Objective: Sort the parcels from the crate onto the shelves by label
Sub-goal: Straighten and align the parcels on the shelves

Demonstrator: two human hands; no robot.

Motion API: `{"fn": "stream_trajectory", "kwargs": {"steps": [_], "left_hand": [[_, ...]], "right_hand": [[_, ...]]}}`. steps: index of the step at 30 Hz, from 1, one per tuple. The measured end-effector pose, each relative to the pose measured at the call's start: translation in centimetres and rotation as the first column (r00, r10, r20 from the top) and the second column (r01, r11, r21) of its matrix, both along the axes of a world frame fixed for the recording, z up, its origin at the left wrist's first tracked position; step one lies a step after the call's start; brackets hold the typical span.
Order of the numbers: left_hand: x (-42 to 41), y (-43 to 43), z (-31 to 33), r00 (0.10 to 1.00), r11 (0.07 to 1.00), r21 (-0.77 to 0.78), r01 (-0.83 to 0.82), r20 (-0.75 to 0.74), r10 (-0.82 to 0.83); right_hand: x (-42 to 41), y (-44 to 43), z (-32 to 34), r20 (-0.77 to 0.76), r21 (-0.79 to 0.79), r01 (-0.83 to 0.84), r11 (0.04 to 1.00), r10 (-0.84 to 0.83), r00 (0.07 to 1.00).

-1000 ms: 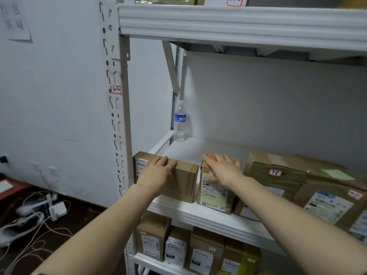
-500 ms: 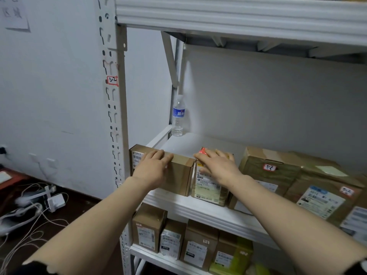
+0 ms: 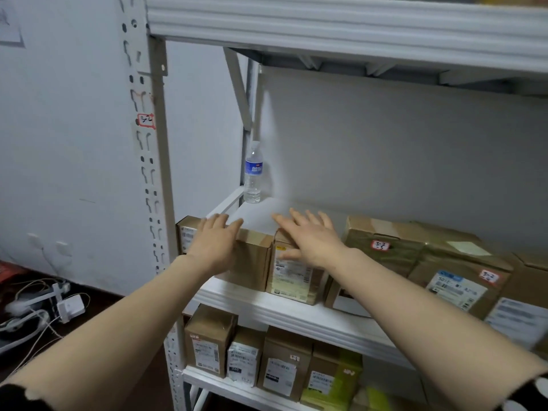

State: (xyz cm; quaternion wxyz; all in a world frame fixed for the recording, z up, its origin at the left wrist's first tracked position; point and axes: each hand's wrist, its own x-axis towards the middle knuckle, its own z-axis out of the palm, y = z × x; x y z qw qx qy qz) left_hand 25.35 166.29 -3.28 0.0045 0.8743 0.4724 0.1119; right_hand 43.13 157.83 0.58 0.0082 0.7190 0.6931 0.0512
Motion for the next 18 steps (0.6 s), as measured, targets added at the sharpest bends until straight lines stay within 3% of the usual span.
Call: {"fn": "stream_trajectory", "kwargs": {"steps": [3, 6, 9, 12, 14, 18], "left_hand": [[2.4, -1.0, 2.3, 0.985, 0.996, -0.005, 0.084, 0.149, -0.083], [5.9, -2.6, 4.6, 0.941, 0.967, -0.042, 0.25, 0.245, -0.232], [8.4, -4.0, 5.3, 0.945, 0.939, -0.148, 0.311, 0.159, -0.288], [9.2, -4.7, 4.1, 0.941, 0.929, -0.172, 0.327, -0.031, -0.337], [9.1, -4.8, 3.3, 0.932, 0.931, -0.142, 0.335, -0.092, -0.349], [9.1, -5.1, 2.6, 0.936, 0.937, -0.066, 0.343, -0.055, -0.347]], "right_hand": [[1.1, -2.1, 2.5, -0.002, 0.187, -0.048, 0.981, 0.049, 0.999], [3.8, -4.6, 5.4, -0.083, 0.257, 0.023, 0.966, -0.001, 0.997], [7.4, -7.2, 7.2, -0.078, 0.109, 0.128, 0.986, -0.12, 0.99], [9.6, -9.0, 6.7, 0.001, -0.041, 0.227, 0.973, -0.227, 0.974], [10.2, -9.1, 5.8, -0.006, -0.061, 0.239, 0.969, -0.239, 0.971], [10.6, -7.9, 4.5, -0.098, -0.029, 0.192, 0.981, -0.194, 0.976]]}}
